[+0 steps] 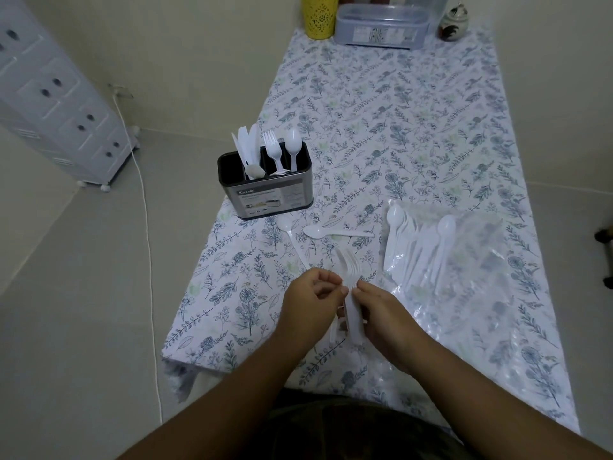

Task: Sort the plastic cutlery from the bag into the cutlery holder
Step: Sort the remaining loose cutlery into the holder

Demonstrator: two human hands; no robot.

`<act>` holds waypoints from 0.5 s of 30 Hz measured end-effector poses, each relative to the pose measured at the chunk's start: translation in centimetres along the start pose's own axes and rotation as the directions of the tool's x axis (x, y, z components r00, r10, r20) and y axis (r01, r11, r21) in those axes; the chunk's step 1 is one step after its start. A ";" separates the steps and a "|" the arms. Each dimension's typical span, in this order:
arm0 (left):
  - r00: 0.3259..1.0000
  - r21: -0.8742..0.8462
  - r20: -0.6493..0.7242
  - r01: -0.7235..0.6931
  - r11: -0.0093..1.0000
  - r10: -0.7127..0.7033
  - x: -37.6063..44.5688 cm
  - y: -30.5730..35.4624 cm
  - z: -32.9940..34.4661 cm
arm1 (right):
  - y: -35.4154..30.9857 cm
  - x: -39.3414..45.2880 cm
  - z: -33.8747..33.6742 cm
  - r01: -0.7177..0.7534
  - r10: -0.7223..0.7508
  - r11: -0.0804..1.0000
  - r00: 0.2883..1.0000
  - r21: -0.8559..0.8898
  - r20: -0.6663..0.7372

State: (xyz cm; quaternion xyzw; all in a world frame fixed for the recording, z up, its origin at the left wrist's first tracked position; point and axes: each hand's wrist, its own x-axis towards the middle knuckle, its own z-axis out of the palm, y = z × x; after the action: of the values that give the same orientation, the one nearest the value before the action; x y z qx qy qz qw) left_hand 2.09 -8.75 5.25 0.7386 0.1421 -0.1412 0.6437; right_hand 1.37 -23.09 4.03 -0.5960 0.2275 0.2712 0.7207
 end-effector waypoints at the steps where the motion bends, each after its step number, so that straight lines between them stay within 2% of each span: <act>1: 1.000 0.013 0.007 -0.019 1.000 0.019 0.1 0.0 -0.1 | -0.1 0.0 0.0 -0.011 0.011 0.999 1.000 0.045 0.010; 7: 0.998 0.064 0.003 -0.070 0.995 0.070 0.4 0.2 -0.6 | -0.6 -0.3 0.1 0.009 -0.022 0.993 0.993 0.114 0.118; 12: 0.995 0.081 -0.015 -0.092 0.992 0.094 0.0 0.6 -0.8 | -0.9 -0.5 0.6 0.047 -0.058 0.996 0.987 0.079 0.152; 15: 0.993 0.072 -0.023 -0.113 0.991 0.115 -0.1 0.6 -0.8 | -0.8 -0.4 0.9 0.086 -0.089 0.996 0.989 0.030 0.119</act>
State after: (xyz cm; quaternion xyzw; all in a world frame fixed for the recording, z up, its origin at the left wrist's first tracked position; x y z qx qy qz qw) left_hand 2.22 -8.06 5.92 0.7696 0.1032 -0.0990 0.6223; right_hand 1.60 -22.33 5.09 -0.5791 0.1607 0.2718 0.7516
